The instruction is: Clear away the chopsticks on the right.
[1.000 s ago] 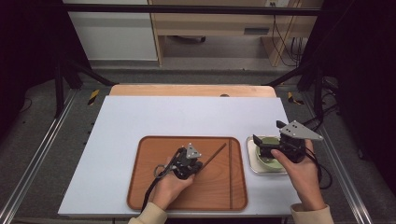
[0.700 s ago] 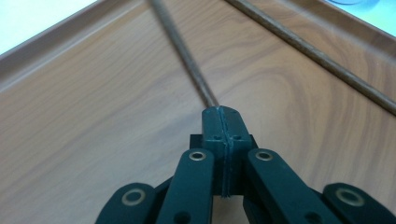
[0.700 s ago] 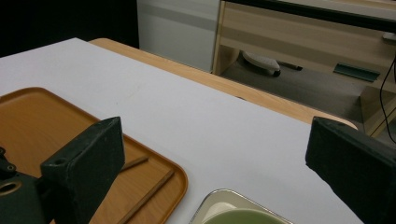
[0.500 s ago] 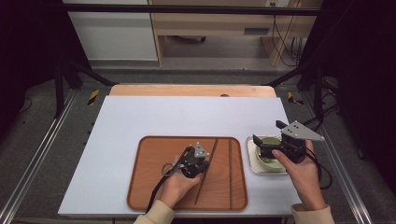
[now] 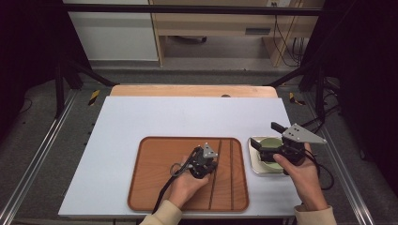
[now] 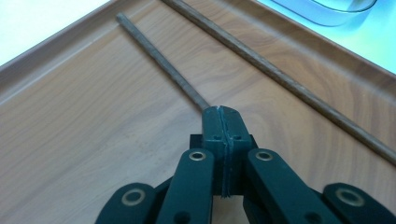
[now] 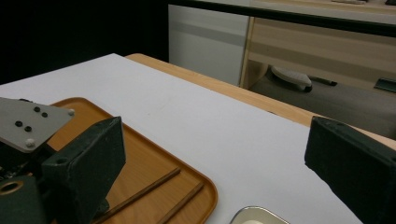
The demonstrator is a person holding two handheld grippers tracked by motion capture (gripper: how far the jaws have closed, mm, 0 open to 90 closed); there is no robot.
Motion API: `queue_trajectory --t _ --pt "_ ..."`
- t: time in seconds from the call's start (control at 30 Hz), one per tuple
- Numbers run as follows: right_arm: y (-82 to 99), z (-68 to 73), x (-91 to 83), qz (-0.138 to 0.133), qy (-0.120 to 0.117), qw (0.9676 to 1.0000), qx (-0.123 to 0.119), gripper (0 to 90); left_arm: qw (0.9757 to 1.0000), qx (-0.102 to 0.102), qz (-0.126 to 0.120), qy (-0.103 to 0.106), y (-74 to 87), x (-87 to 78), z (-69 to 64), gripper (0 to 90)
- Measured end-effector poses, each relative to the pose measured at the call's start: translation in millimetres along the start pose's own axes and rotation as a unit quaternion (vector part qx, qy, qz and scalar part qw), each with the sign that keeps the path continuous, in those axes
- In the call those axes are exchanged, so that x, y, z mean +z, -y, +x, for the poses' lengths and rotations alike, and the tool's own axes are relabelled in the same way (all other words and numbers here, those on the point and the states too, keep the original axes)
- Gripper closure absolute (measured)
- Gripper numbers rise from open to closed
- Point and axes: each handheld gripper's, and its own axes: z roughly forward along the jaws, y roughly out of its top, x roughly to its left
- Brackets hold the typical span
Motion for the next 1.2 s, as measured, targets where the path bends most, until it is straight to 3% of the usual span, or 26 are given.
queue_trajectory --t 0.3,0.57,0.8,1.0,1.2 --pt "1.4 1.1 1.1 0.002 -0.003 1.0 -0.002 5.7 0.9999 0.009 0.002 0.004 -6.8 6.7 -6.2 90.0" --pt "0.8 1.8 0.3 0.007 -0.001 1.0 -0.006 5.7 0.9997 0.015 -0.001 0.019 -11.0 9.2 -19.8 90.0" --pt "0.0 1.3 -1.1 0.007 0.002 0.9999 -0.007 5.8 0.999 0.035 0.009 0.026 -3.1 -1.6 -31.9 90.0" --pt "-0.7 1.5 -1.6 0.008 0.004 0.9999 -0.009 5.8 0.9992 0.031 0.008 0.025 12.2 -10.8 -33.2 90.0" --pt "-0.1 1.7 -0.8 0.01 0.005 0.9999 -0.009 5.9 0.9988 0.032 0.008 0.037 17.6 -15.0 -36.6 90.0"
